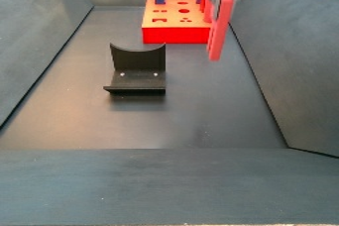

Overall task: Pick up the double-square object. Move up. Move to above the board. Insert the double-square object.
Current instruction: Move to above the board.

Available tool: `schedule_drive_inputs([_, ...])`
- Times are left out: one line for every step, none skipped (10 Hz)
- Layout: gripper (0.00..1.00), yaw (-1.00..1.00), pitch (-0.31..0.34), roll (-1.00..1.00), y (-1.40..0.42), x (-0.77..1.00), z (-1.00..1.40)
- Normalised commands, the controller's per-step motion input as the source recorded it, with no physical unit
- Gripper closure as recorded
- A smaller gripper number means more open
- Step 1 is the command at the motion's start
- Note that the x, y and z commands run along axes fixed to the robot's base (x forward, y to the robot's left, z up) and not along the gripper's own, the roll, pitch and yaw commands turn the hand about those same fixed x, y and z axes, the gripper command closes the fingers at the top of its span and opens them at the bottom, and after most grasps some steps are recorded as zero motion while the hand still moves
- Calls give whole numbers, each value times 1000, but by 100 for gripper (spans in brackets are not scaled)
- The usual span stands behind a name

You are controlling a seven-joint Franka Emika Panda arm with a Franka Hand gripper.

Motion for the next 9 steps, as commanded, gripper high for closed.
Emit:
schedule_drive_inputs([100,3,42,-132,39,-34,1000])
schedule_drive_inputs([100,-9,57,-110,41,-26,1000])
schedule_drive_inputs([100,-13,61,-99,41,-23,1000])
schedule_drive_inputs([100,-21,72,-73,43,-15,1000])
schedule_drive_inputs([100,-23,75,-64,44,-13,1000])
schedule_drive_inputs([100,-26,77,-47,44,-7,955])
schedule_drive_inputs([100,-26,78,-39,39,-5,837])
schedule_drive_inputs([100,-25,76,-24,29,1,548])
schedule_drive_inputs([100,-24,77,-18,27,4,434])
